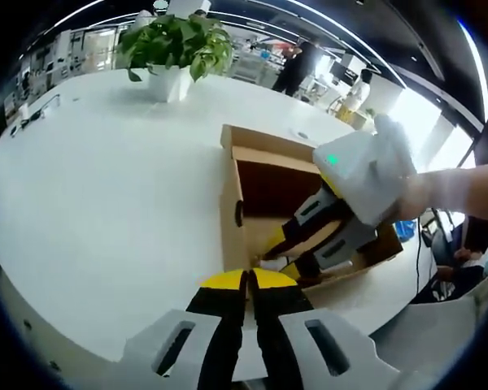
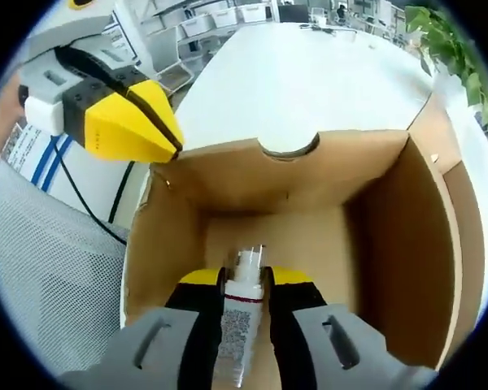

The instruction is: Operate the shoe box by opening the lid, removing the specified soft item, and placing it in the target area until the item is outside and the box remains undamaged.

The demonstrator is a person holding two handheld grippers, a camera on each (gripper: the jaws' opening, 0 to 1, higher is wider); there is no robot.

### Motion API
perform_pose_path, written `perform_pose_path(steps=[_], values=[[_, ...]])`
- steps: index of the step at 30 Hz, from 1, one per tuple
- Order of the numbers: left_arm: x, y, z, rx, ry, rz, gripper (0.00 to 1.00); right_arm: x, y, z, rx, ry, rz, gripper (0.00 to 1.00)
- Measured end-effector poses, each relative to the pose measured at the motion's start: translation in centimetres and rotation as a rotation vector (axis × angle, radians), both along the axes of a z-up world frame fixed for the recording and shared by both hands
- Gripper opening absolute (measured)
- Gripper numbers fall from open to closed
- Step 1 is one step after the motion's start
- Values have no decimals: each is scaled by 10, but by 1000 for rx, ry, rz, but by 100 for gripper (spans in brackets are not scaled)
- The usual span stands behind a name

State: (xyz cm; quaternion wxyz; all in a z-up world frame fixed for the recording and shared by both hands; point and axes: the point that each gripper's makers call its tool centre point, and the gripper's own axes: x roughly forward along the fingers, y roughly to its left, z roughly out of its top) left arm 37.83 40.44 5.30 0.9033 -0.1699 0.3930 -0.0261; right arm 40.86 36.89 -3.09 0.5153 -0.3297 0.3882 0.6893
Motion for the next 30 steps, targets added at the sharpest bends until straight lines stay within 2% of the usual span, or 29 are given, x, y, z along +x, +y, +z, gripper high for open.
perform_pose_path(steps=[5,12,19,26,30], values=[[0,0,0,3,-2,1,1,9,-1,3,15,-12,-41,16],[1,0,1,17,-4,-2,1,20,-7,20,55,-18,-85,15],[3,0,8,60,-15,-18,0,31,-18,38,95,-33,-119,15],[9,-14,18,66,-38,-48,4,47,-35,59,149,-49,-194,15],[16,-30,25,83,-61,-102,7,56,-47,71,167,-70,-232,15]])
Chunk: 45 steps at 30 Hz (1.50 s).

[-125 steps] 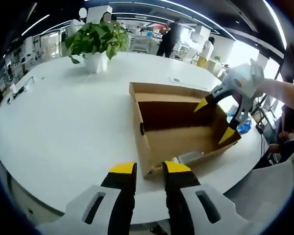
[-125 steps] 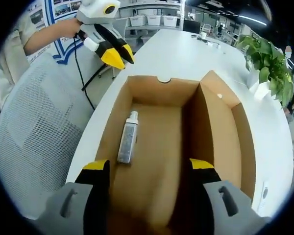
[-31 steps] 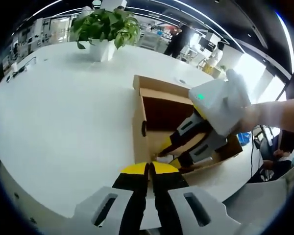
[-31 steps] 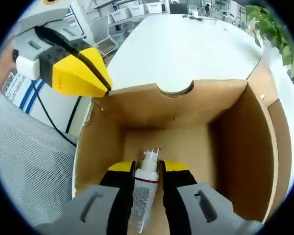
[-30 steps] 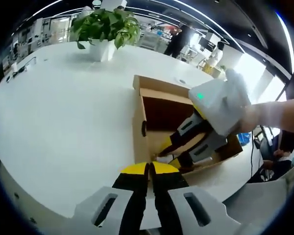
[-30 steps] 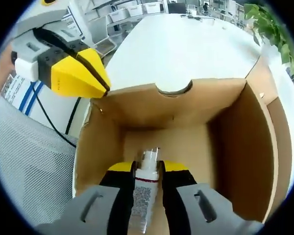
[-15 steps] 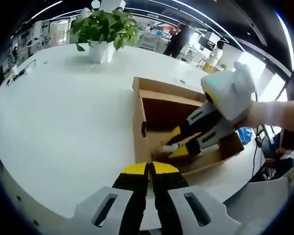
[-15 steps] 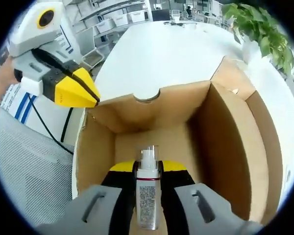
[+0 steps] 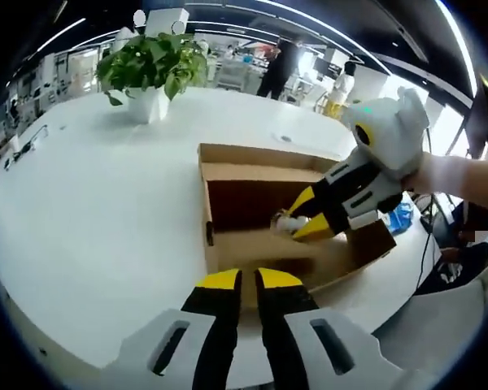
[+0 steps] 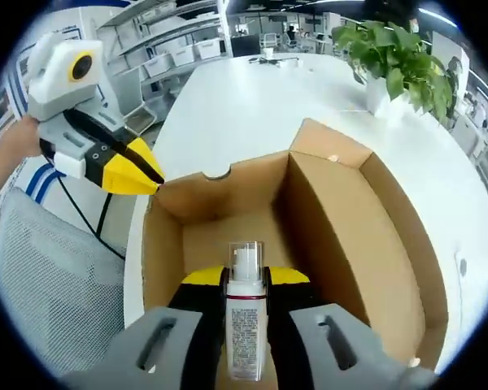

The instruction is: Operate the shoe box by opening the lid, removing the specified soft item, and placing it in the target area until the item is outside and the box remains undamaged.

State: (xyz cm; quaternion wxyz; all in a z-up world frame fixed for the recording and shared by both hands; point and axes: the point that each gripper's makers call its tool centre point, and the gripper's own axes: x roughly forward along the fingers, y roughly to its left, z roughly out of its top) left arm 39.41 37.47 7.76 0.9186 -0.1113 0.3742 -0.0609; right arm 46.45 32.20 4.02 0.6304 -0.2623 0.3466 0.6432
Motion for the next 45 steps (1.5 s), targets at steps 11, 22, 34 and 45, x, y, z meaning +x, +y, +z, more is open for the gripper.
perform_pose_path(steps=[11,22,34,45], values=[[20,-44,12,26,-29,-123,18,25,-32,42,112,-14,-152,15],[41,-93,19,18,-65,-232,28,43,-66,72,192,-22,-284,15],[58,-141,25,-18,-97,-325,35,56,-93,112,306,-43,-426,15],[73,-176,32,-34,-133,-407,41,69,-114,142,431,-26,-581,15]])
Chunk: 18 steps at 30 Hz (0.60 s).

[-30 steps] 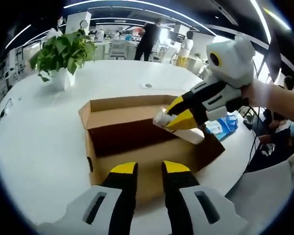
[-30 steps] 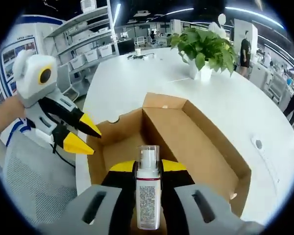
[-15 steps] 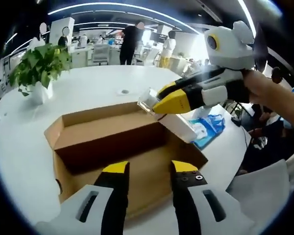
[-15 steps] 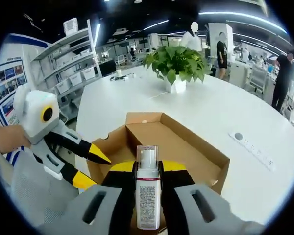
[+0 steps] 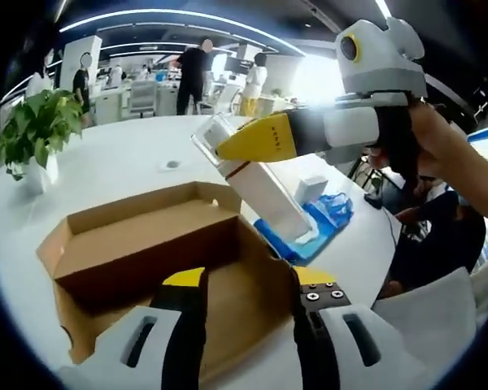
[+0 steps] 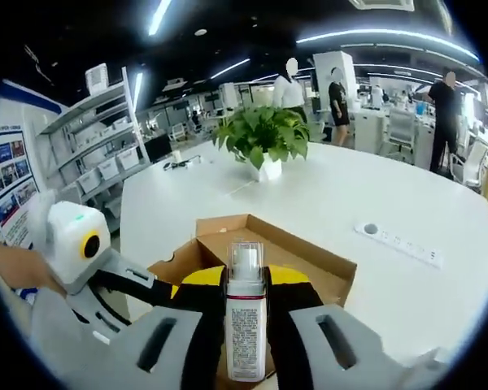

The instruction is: Operate the shoe box by opening the lid, removing the specified soft item, and placing it in the target area until the item is outside and the box remains undamaged.

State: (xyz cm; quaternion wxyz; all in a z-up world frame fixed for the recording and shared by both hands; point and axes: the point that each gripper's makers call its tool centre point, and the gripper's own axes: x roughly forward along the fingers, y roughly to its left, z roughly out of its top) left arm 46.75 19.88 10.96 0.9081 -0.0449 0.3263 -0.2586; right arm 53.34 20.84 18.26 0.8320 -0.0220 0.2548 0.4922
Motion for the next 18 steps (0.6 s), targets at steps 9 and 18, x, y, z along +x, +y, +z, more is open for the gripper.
perform_pose_path(steps=[9,18], values=[[10,-18,7,-32,-18,-13,40,1,-8,12,55,-25,-79,15],[17,-37,17,-86,-35,-13,38,-2,-6,15,136,2,-135,15]])
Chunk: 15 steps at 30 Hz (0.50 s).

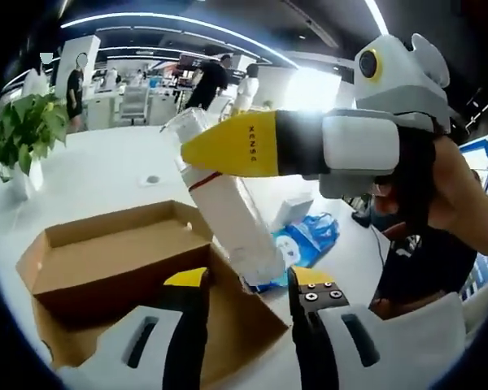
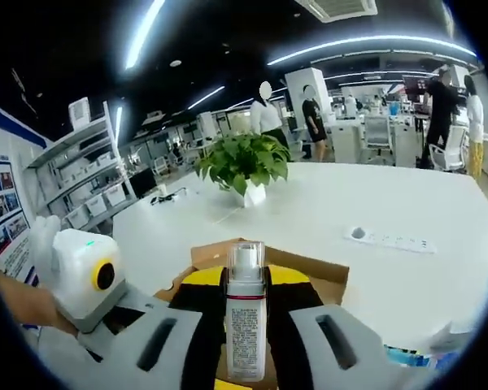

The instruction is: Operate the shoe box by opening the lid, removing the specified soft item, and placing it in the target area until the item is outside and the box remains undamaged.

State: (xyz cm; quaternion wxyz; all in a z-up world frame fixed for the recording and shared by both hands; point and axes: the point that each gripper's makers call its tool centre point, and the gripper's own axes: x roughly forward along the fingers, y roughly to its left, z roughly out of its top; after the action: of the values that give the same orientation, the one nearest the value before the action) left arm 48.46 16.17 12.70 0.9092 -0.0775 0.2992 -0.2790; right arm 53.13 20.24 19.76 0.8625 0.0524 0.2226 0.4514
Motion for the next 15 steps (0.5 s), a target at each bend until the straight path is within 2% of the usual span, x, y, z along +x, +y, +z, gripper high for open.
perform_pose_path(steps=[5,15], values=[[6,-4,6,-25,-9,12,33,-3,0,-3,-3,-4,-6,15],[11,-2,6,-66,7,52,25,-1,-8,3,54,24,-63,15]])
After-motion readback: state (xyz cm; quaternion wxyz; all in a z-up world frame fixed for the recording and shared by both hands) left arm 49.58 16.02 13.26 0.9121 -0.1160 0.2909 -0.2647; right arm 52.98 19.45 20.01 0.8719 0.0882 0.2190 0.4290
